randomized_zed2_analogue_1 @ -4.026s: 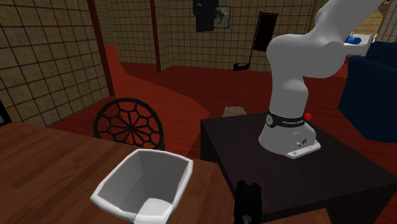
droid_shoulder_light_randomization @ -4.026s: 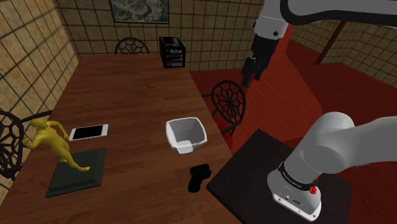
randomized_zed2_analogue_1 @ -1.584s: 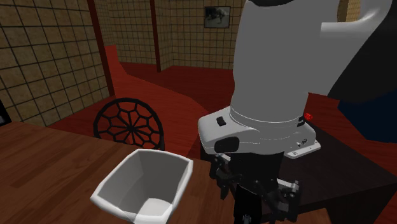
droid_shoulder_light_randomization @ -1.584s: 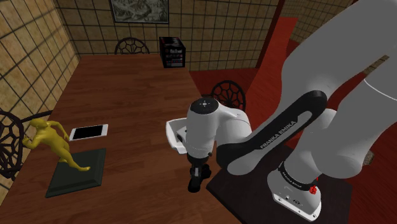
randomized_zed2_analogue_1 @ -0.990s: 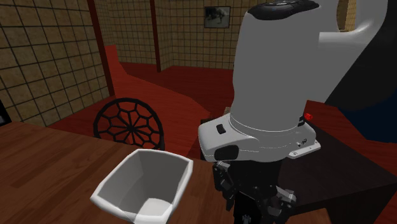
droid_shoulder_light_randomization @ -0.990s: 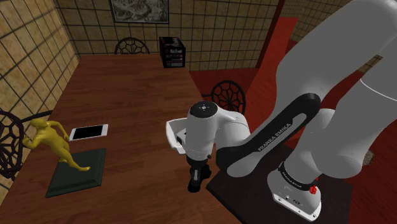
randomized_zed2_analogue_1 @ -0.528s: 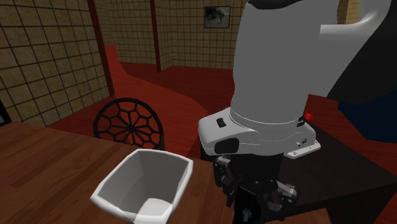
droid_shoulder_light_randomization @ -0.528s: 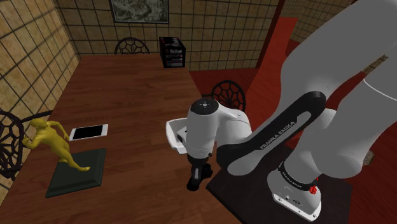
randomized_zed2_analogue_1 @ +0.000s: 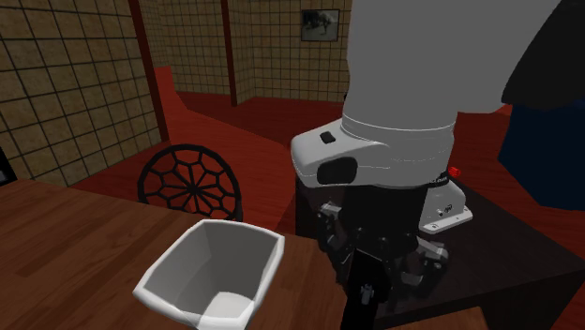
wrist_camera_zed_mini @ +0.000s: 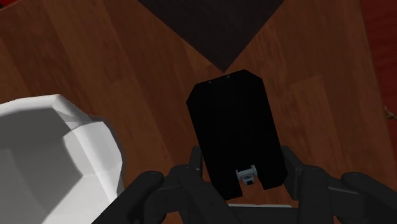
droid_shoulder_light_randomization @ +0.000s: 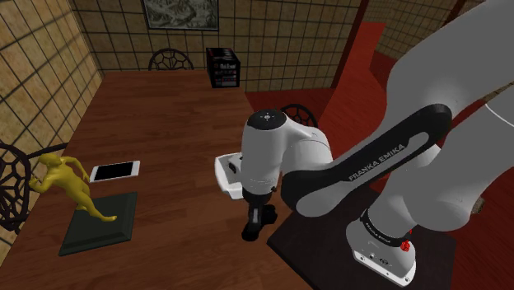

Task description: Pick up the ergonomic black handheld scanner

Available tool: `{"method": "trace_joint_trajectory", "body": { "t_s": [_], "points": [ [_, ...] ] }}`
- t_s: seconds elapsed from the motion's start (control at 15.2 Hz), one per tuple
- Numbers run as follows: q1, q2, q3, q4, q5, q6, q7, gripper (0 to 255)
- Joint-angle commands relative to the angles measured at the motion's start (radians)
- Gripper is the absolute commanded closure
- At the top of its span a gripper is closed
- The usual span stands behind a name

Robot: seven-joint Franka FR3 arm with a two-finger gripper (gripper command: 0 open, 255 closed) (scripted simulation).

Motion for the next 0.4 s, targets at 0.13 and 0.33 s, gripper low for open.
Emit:
{"method": "trace_joint_trajectory", "body": {
  "t_s": [0.13,0.33],
  "points": [
    [0.009,-0.053,-0.009,0.016,0.019,-0.067,-0.013,255],
    [0.010,-0.067,-0.013,0.022,0.022,-0.087,-0.016,255]
  ]
}}
